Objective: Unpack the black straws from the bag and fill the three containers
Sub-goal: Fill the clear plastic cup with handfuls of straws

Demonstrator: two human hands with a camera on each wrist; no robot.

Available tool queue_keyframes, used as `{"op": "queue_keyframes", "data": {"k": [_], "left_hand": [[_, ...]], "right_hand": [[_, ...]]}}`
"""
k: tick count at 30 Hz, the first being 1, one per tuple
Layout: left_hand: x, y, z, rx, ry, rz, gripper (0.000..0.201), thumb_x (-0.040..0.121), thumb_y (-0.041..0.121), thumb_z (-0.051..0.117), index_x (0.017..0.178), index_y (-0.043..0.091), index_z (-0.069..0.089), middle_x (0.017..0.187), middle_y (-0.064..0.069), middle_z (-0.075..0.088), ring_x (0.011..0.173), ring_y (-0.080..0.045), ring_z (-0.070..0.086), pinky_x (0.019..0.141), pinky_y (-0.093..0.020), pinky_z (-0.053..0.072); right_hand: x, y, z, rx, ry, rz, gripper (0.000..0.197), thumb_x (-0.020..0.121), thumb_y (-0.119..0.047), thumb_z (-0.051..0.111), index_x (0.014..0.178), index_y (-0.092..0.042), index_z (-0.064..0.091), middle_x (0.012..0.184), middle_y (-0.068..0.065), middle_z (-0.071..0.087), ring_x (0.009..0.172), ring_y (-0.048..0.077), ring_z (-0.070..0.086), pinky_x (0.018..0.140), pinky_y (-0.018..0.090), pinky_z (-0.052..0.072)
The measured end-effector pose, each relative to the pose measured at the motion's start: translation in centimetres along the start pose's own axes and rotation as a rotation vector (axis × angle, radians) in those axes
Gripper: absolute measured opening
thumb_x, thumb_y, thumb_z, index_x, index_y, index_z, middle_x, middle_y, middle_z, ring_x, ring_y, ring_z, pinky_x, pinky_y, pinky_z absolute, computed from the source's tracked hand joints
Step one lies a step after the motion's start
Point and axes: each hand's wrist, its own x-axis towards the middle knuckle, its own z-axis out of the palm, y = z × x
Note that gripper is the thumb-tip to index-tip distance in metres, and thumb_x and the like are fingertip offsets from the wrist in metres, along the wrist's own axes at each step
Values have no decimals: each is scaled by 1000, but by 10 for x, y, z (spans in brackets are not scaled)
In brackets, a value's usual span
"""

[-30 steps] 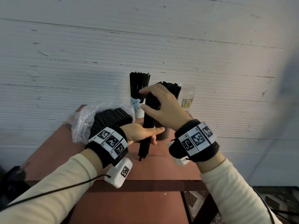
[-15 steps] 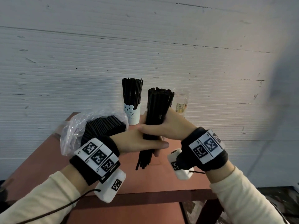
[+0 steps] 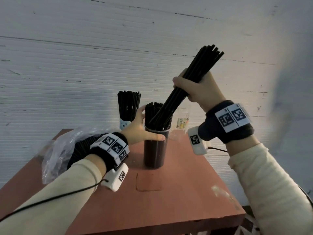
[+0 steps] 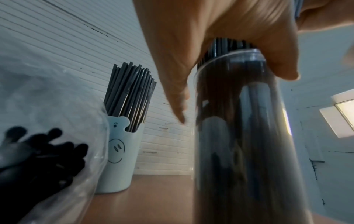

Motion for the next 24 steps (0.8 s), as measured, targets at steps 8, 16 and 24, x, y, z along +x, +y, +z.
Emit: {"op": "queue_keyframes", "data": {"k": [8, 16, 24], "left_hand": [[10, -8, 1, -3, -81, 38, 73, 57, 26, 89, 122, 23, 55, 113, 8, 68, 108, -4, 63, 98, -28, 47], [4, -2, -5, -137, -174, 29, 64, 55, 43, 84, 113, 23, 63, 112, 2, 72, 110, -12, 65, 101, -33, 46], [3, -2, -3, -145, -131, 9, 69, 57, 50, 86, 114, 17, 66, 110, -1, 72, 109, -17, 66, 106, -42, 45]], "right_hand": [[7, 10, 8, -88, -69, -20, 21, 87, -12, 64, 79, 6, 58, 59, -5, 46, 45, 1, 42, 45, 10, 33], [4, 11, 12, -78, -138, -48, 25, 89, -8, 62, 79, 14, 52, 60, 6, 38, 44, 5, 34, 42, 13, 30], [3, 13, 16, -83, -157, -75, 23, 88, -5, 61, 79, 14, 53, 56, -6, 41, 43, 1, 41, 45, 7, 32]]}}
